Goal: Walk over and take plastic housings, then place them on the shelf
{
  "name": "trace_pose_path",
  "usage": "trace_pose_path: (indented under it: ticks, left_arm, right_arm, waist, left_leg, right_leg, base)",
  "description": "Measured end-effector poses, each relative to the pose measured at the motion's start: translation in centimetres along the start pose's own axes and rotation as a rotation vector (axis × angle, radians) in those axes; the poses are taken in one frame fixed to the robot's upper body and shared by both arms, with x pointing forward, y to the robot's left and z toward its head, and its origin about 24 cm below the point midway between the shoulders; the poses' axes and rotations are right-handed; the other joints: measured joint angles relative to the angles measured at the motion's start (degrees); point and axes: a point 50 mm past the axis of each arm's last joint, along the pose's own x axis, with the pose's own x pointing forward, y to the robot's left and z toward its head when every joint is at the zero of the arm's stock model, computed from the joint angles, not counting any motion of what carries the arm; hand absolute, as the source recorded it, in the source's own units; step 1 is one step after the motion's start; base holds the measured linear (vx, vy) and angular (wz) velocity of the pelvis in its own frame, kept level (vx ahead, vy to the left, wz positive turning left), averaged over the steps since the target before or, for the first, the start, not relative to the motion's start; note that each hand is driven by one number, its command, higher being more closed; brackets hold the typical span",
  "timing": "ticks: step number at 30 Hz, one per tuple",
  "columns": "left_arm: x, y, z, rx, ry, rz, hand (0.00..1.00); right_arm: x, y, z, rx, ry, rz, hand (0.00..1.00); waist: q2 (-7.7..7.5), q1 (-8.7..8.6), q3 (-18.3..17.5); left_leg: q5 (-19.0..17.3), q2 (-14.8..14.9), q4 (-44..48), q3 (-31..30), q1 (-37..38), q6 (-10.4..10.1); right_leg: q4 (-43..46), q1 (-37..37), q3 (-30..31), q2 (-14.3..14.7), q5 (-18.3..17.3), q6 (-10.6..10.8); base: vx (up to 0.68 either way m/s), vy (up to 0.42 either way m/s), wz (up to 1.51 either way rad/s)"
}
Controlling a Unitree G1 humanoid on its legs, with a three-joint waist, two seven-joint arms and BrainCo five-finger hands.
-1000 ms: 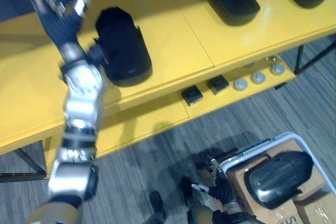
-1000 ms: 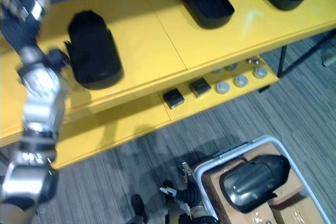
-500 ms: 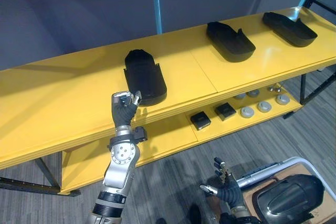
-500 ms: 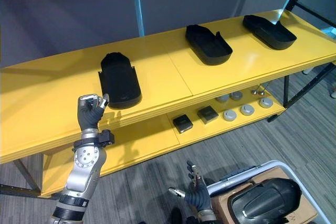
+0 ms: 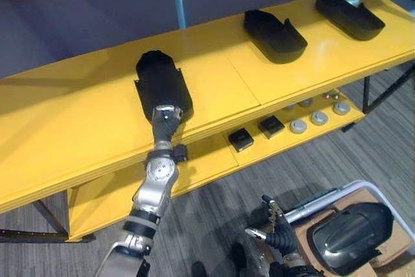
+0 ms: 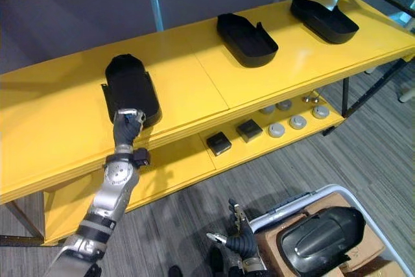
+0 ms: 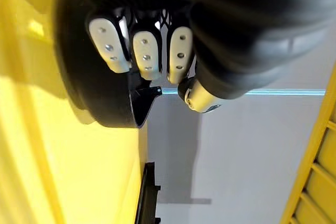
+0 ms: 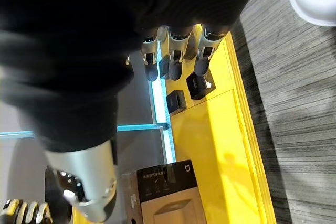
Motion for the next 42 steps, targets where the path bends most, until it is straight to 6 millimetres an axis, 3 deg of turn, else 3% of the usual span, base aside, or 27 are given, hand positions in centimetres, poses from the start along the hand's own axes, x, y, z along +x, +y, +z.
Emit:
trace_pose_path:
  ticks: [7, 14, 21, 22, 23, 26, 30, 32, 34, 35, 36, 39, 41, 42]
  left_arm:
    - [2.9, 0.7, 2.1, 0.062, -0.056, 0.029, 1.00]
    - [5.1, 1.4, 4.1, 0.072, -0.086, 0.057, 1.00]
    - [5.5, 2.5, 3.3, 0.069, -0.025, 0.102, 1.00]
    - [5.5, 2.5, 3.2, 0.062, -0.021, 0.103, 0.00]
    - [5.5, 2.5, 3.2, 0.060, -0.020, 0.103, 0.00]
    - [3.2, 1.7, 4.1, -0.015, -0.100, 0.057, 0.00]
    - [-4.6, 1.1, 1.9, -0.180, -0.085, 0.048, 0.00]
    - [-9.4, 1.7, 0.5, -0.259, -0.007, 0.114, 0.00]
    - [-11.2, 2.0, 0.1, -0.266, 0.023, 0.140, 0.00]
    - [-12.1, 1.7, -0.3, -0.266, 0.046, 0.141, 0.00]
    - [-12.1, 1.4, -0.2, -0.266, 0.045, 0.131, 0.00]
    - [-12.4, 0.1, 0.0, -0.234, 0.022, 0.056, 0.00]
    - [-12.5, -0.2, -0.4, -0.197, 0.030, 0.023, 0.00]
    - [-12.5, 0.0, -0.9, -0.179, 0.044, 0.018, 0.00]
  right_arm:
    - [0.3, -0.1, 0.3, -0.008, -0.014, -0.003, 0.00]
    - [0.2, 1.1, -0.2, 0.001, 0.007, 0.043, 0.00]
    - [0.2, 1.2, -0.2, 0.006, 0.009, 0.048, 0.00]
    - [0.2, 1.2, -0.2, 0.006, 0.008, 0.048, 0.00]
    - [0.2, 1.2, -0.2, 0.007, 0.008, 0.048, 0.00]
    - [0.6, 1.1, -0.1, 0.007, -0.001, 0.038, 0.00]
    - [1.8, -0.2, 0.1, -0.006, -0.017, -0.026, 0.00]
    - [2.4, -1.3, 0.7, -0.028, -0.048, -0.063, 0.00]
    - [2.6, -2.0, 1.0, -0.036, -0.059, -0.088, 0.00]
    - [2.3, -3.0, 1.2, -0.042, -0.066, -0.129, 0.00]
    - [2.0, -3.5, 1.4, -0.041, -0.072, -0.152, 0.00]
    - [0.3, -5.1, 2.6, -0.025, -0.117, -0.246, 0.00]
    - [-0.3, -5.6, 3.4, -0.022, -0.145, -0.263, 0.00]
    - [-0.1, -5.8, 3.6, -0.016, -0.160, -0.273, 0.00]
  waist:
    - [-0.87, -1.28, 2.71]
    - [-1.45, -1.37, 4.53]
    - [-1.69, -1.35, 5.55]
    - [-1.71, -1.31, 5.80]
    - [-1.71, -1.30, 5.81]
    - [-1.70, -1.25, 5.80]
    - [-1.60, -0.38, 5.71]
    - [-1.58, 1.63, 4.88]
    - [-1.41, 3.31, 3.30]
    - [0.18, 3.26, 1.66]
    - [0.75, 3.07, 1.20]
    - [0.30, 2.19, 0.28]
    - [-0.84, 1.63, -1.45]
    - [-0.96, 2.11, -2.03]
  left_leg:
    - [0.15, 0.04, 0.56, 0.05, -1.22, 0.12]
    - [0.15, 0.00, 0.52, 0.03, -1.23, 0.14]
    - [0.17, 0.00, 0.58, -0.06, -1.22, 0.16]
    - [0.20, -0.02, 0.60, -0.10, -1.21, 0.19]
    - [0.22, -0.03, 0.59, -0.15, -1.21, 0.20]
    - [0.24, -0.06, 0.58, -0.31, -0.84, 0.24]
    - [-1.36, 0.11, 1.18, 0.31, 2.52, 0.16]
    - [-5.39, 0.61, 7.63, 0.02, 2.31, -0.16]
    - [-8.35, 0.41, 14.71, -8.39, -0.18, -0.63]
    - [-11.48, 0.68, 17.68, -13.33, -0.34, -1.12]
    - [-12.42, 0.72, 17.95, -13.14, 0.11, -0.67]
    - [-13.47, 0.30, 17.94, -7.26, 2.72, 0.77]
    - [-14.29, 0.76, 17.98, 0.16, 2.20, 2.27]
    - [-13.87, 2.86, 16.73, 5.39, 1.60, 3.30]
  right_leg:
    - [0.80, -1.31, -0.05, -0.07, 0.03, -0.04]
    - [0.75, -1.32, -0.05, -0.08, 0.02, -0.05]
    - [0.90, -1.28, -0.15, -0.10, 0.01, -0.05]
    - [0.92, -1.26, -0.21, -0.13, 0.01, -0.05]
    - [0.92, -1.25, -0.25, -0.14, 0.01, -0.05]
    - [0.90, -0.81, -0.37, -0.16, -0.05, -0.05]
    - [0.88, 2.33, 0.45, 0.19, -0.96, 0.13]
    - [1.79, 3.07, 3.47, 0.82, -1.64, 0.41]
    - [3.34, 2.69, 5.68, 1.47, -2.30, 0.72]
    - [4.39, 2.85, 6.69, 2.32, -2.71, 1.19]
    - [4.96, 2.79, 7.37, 2.72, -2.77, 1.30]
    - [5.51, 2.78, 13.56, 3.27, -1.28, 3.33]
    - [-0.43, 2.06, 17.57, 3.81, 5.79, 6.34]
    - [-4.13, 1.36, 11.08, 3.85, 10.79, 7.10]
  base:
    - [-0.02, 0.027, 0.00]
    - [0.01, 0.040, 0.00]
    - [-0.01, 0.035, 0.01]
    - [0.00, 0.000, 0.00]
    - [0.01, 0.043, 0.04]
    - [0.01, 0.012, 0.00]
    - [0.04, 0.045, -0.15]
    - [0.00, 0.058, -0.56]
    - [0.03, 0.028, -0.63]
    - [0.07, 0.040, -0.61]
    - [0.03, 0.118, -0.56]
    - [-0.10, 0.223, -1.12]
    - [-0.17, 0.137, -1.96]
    - [-0.24, 0.050, -1.96]
